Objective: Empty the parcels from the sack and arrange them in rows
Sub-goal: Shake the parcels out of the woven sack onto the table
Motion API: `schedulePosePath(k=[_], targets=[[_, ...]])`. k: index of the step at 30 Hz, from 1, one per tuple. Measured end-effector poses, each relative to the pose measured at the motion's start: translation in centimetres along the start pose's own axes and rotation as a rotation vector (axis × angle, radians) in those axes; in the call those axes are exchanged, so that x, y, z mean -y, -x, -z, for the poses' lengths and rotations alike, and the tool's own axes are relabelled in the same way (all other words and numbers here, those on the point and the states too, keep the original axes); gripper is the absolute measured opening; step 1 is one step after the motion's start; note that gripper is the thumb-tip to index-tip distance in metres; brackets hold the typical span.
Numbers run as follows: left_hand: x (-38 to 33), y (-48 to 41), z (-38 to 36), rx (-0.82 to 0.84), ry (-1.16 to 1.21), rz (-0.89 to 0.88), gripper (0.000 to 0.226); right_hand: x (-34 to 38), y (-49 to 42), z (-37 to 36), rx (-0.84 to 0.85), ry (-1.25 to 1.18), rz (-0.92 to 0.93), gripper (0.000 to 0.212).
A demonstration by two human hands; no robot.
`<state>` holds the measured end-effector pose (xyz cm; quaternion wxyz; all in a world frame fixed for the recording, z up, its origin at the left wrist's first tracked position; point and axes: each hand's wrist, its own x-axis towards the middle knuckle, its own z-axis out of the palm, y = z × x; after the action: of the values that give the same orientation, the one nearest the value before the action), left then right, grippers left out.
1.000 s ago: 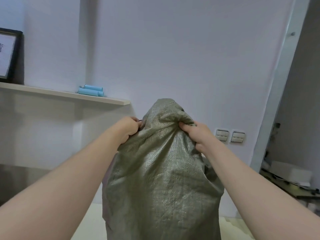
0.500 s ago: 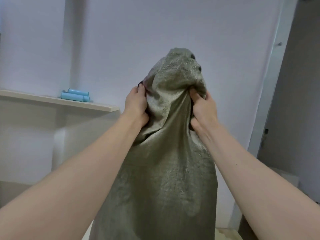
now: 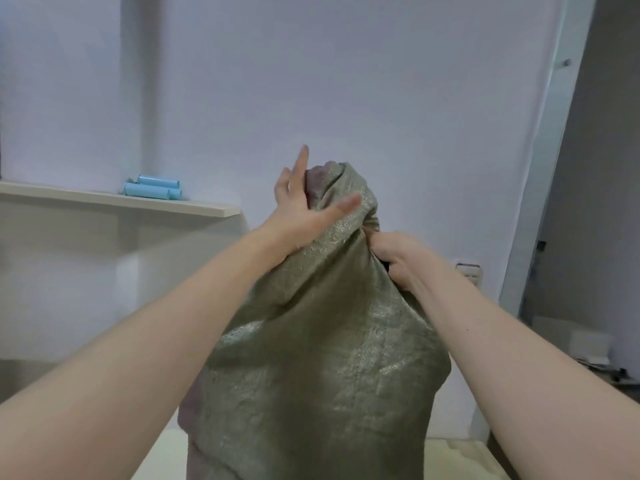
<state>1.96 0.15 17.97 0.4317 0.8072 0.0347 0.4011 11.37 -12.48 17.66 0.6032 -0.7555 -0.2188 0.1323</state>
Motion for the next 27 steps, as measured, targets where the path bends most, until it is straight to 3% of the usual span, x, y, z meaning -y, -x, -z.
schedulePosePath(k=[2, 3, 4, 6, 8, 11, 13, 16, 20, 23, 25, 27], targets=[[1.0, 0.5, -0.6, 0.052, -0.227, -0.05, 0.117, 0.1, 0.3, 0.0, 0.03, 0.101, 0.003, 0.029], [1.4, 0.6, -0.8, 0.044, -0.238, -0.045, 0.108, 0.2, 0.3, 0.0, 0.032, 0.136, 0.007, 0.027], [1.7, 0.5, -0.8, 0.002, -0.225, -0.034, 0.094, 0.3, 0.6, -0.1, 0.027, 0.163, 0.016, 0.037], [2.2, 0.4, -0.5, -0.12, -0.229, -0.001, 0.071, 0.2, 0.9, -0.3, 0.001, 0.18, 0.061, 0.08], [2.5, 0.3, 0.1, -0.187, -0.252, 0.055, 0.06, 0.1, 1.4, -0.1, -0.038, 0.278, 0.213, 0.108], [2.5, 0.4, 0.8, -0.159, -0.252, 0.12, 0.062, -0.3, 2.8, 0.3, -0.016, 0.636, 0.621, 0.111], [1.9, 0.5, 0.9, -0.125, -0.24, 0.139, 0.074, -1.0, 2.3, -0.4, 0.048, 0.848, 0.696, 0.118], [0.8, 0.9, 1.0, -0.069, -0.24, 0.187, 0.084, -2.2, 1.3, -1.4, -0.027, 0.792, 0.595, 0.115], [0.5, 2.5, 1.5, 0.109, -0.17, 0.202, 0.096, -2.6, 1.3, -2.1, -0.093, 0.481, 0.44, 0.083], [1.2, 3.4, 1.8, 0.066, -0.441, 0.172, 0.116, -2.1, 0.8, -3.0, -0.071, 0.41, 0.307, 0.072], [2.3, 4.0, 2.6, 0.017, -0.69, 0.344, 0.127, -2.0, 0.4, -3.5, -0.073, 0.379, 0.194, 0.073], [4.5, 4.5, 3.8, 0.038, -0.667, 0.519, 0.143, -2.3, 0.0, -3.9, -0.056, 0.326, 0.082, 0.073]])
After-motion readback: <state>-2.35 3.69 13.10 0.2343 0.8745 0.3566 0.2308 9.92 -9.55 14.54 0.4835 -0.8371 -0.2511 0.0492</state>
